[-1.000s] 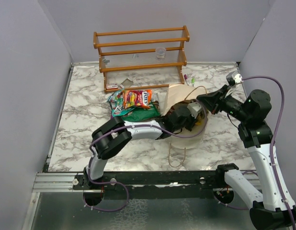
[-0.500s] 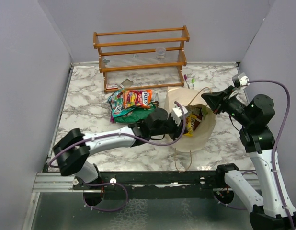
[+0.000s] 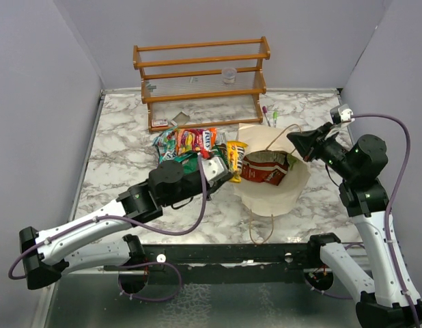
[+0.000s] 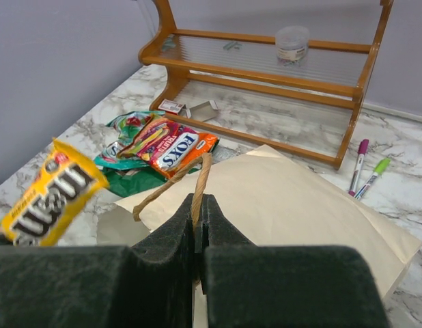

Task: Take the snacks out of the paper bag
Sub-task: Take out the snack from the paper bag, then place the snack at the center of the board, then take out the snack from the paper bag.

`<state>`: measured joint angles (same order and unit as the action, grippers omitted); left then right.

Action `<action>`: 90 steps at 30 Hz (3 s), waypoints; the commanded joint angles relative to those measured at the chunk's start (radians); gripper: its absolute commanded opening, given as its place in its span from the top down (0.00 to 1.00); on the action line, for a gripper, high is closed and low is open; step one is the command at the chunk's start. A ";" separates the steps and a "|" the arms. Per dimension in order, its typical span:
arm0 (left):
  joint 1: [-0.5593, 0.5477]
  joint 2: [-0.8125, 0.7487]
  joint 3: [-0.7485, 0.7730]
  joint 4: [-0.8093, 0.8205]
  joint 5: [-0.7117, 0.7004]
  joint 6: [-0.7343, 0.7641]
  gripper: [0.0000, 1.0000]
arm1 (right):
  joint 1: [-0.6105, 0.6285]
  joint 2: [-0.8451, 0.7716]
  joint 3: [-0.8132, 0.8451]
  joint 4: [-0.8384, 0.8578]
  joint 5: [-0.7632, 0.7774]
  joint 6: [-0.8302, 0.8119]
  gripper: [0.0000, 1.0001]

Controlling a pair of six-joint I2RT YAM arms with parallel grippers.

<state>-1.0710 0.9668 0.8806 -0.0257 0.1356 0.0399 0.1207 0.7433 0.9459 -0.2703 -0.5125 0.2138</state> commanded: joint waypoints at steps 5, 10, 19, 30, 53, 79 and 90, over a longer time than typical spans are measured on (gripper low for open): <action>0.004 -0.117 -0.038 0.059 -0.825 0.133 1.00 | 0.004 -0.012 -0.017 0.035 0.018 -0.006 0.98; 0.072 -0.119 -0.084 0.137 -0.855 0.108 1.00 | 0.004 -0.015 -0.022 0.037 0.017 -0.006 0.98; 0.411 0.011 -0.045 0.045 -0.442 -0.057 1.00 | 0.004 -0.017 -0.024 0.037 0.002 -0.005 0.98; 0.685 0.122 -0.113 0.074 -0.116 -0.113 1.00 | 0.004 -0.023 -0.023 0.036 -0.001 -0.012 0.98; 0.713 0.027 -0.043 -0.039 -0.016 -0.132 0.38 | 0.004 -0.029 -0.029 0.040 -0.002 -0.005 0.98; -0.129 0.275 0.080 0.002 -0.041 0.420 0.35 | 0.003 -0.024 -0.044 0.080 -0.077 0.049 0.98; -0.155 0.649 0.285 -0.106 -0.179 0.777 0.39 | 0.004 -0.030 -0.024 0.067 -0.073 0.045 0.98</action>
<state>-1.2144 1.5414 1.1385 -0.0849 0.0387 0.6510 0.1207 0.7292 0.8944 -0.2226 -0.5709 0.2573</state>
